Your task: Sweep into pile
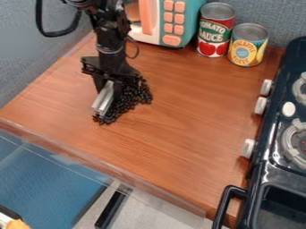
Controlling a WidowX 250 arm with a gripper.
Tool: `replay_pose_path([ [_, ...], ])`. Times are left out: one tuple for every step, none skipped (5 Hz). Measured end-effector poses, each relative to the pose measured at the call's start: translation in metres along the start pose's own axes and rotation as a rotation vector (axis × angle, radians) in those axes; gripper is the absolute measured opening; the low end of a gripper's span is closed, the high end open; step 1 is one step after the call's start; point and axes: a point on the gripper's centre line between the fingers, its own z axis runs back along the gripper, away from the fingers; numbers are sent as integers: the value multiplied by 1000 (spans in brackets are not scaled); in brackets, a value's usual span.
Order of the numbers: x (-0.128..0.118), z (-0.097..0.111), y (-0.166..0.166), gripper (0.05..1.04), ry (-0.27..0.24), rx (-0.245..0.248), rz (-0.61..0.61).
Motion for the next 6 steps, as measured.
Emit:
replay_pose_path([
  [-2, 2, -13, 390, -11, -22, -5],
  [-10, 5, -30, 390, -6, -45, -21],
  [-17, 8, -50, 390, 0, -63, -53],
  [-19, 10, -64, 390, 4, -91, -49],
  [-24, 12, -82, 390, 23, -108, -62],
  [-24, 13, -88, 390, 25, -113, -73],
])
